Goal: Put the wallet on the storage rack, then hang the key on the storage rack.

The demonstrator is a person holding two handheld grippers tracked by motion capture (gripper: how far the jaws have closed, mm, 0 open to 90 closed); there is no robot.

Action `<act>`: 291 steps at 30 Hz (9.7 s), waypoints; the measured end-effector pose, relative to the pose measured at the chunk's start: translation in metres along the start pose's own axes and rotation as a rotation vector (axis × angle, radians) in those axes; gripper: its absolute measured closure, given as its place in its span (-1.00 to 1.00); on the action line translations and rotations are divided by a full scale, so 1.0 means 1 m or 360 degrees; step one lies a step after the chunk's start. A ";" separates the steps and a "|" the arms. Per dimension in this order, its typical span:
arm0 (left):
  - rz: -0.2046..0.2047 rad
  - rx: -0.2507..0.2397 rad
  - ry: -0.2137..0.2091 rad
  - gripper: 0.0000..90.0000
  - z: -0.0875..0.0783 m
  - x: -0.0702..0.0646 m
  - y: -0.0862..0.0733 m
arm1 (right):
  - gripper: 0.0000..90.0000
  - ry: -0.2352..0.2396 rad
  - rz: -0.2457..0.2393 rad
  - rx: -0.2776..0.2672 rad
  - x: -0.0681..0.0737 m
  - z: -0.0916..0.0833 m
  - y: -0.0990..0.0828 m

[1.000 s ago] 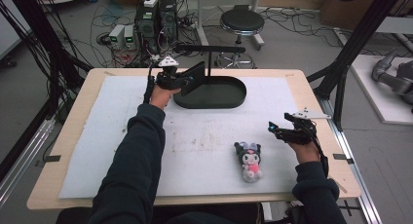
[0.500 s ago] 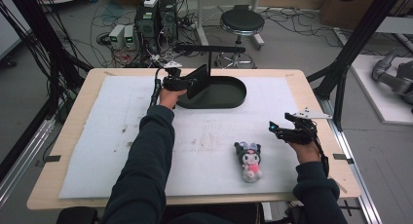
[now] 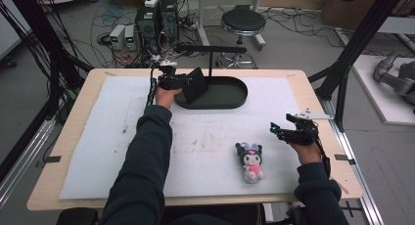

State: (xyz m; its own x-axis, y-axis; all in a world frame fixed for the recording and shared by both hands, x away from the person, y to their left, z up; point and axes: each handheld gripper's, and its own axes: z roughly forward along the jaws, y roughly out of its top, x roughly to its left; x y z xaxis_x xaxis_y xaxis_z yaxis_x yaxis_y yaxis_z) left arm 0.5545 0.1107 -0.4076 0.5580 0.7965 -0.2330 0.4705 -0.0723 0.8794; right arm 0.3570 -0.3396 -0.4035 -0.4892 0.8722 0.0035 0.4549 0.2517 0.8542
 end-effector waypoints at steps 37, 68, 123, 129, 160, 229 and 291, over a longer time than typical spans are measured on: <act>0.0105 -0.0025 0.0127 -0.37 -0.043 -0.019 -0.001 | -0.48 -0.0031 -0.0099 0.0007 0.007 0.003 0.003; 0.0155 -0.0178 0.0052 -0.60 -0.155 -0.026 -0.055 | -0.48 0.0025 -0.0114 0.0003 0.025 0.002 0.010; 0.0167 -0.0154 0.0123 -0.49 -0.199 -0.009 -0.102 | -0.25 0.0669 -0.0800 0.0526 0.081 0.052 0.030; 0.0156 -0.0161 0.0127 -0.48 -0.201 -0.006 -0.102 | -0.46 0.0235 -0.0666 0.0423 0.091 0.030 0.029; 0.0161 -0.0146 0.0132 -0.48 -0.200 -0.007 -0.104 | -0.15 0.0126 -0.0500 0.0529 0.092 0.034 0.008; 0.0183 -0.0223 0.0150 -0.52 -0.207 -0.003 -0.101 | -0.17 -0.0174 -0.0198 0.0297 0.014 0.143 0.181; 0.0175 -0.0220 0.0097 -0.52 -0.203 -0.011 -0.105 | -0.53 0.0052 -0.0252 0.0046 0.041 0.018 0.024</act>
State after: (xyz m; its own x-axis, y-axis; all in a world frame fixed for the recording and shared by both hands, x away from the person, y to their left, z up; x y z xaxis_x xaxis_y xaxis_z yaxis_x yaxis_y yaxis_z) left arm 0.3605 0.2309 -0.4132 0.5565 0.8236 -0.1101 0.3079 -0.0813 0.9479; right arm 0.3612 -0.2902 -0.3923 -0.5803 0.8066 -0.1124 0.3914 0.3973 0.8301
